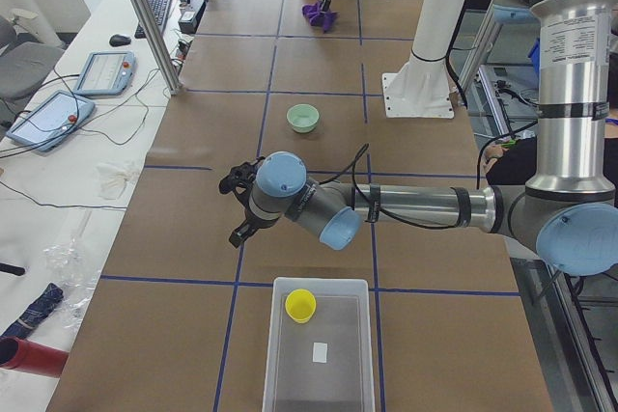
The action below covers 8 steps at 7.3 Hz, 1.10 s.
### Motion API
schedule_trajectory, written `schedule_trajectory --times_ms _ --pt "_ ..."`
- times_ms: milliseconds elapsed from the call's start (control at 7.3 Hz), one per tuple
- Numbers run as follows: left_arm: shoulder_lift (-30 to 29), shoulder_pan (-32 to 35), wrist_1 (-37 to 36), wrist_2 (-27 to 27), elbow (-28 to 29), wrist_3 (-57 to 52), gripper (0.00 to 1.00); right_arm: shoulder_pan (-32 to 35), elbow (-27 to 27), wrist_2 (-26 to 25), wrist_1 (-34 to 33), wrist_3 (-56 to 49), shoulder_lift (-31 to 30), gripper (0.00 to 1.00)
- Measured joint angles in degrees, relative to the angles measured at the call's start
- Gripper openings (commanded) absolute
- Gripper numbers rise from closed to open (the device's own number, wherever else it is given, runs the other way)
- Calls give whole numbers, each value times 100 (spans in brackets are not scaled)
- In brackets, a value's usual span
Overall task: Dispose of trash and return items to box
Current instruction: 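Reach the right gripper down onto the purple cloth and grasp it, then lift the purple cloth with the right gripper and drop it in the pink tray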
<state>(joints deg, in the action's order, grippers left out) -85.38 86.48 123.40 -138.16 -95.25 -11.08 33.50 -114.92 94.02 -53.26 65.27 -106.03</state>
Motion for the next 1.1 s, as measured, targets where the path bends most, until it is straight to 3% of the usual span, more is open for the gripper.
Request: schedule_trajectory --times_ms 137,685,958,1095 --pt "-9 0 0 0 -7 0 100 -174 16 -145 -9 43 -81 0" --pt "-14 0 4 -8 -25 8 100 -49 26 -111 -123 -918 -153 0" --pt "-14 2 1 -14 -42 19 100 1044 -224 754 -586 -2095 -125 0" --pt "-14 4 2 -16 -56 55 100 1923 -396 1480 -937 -2916 -117 0"
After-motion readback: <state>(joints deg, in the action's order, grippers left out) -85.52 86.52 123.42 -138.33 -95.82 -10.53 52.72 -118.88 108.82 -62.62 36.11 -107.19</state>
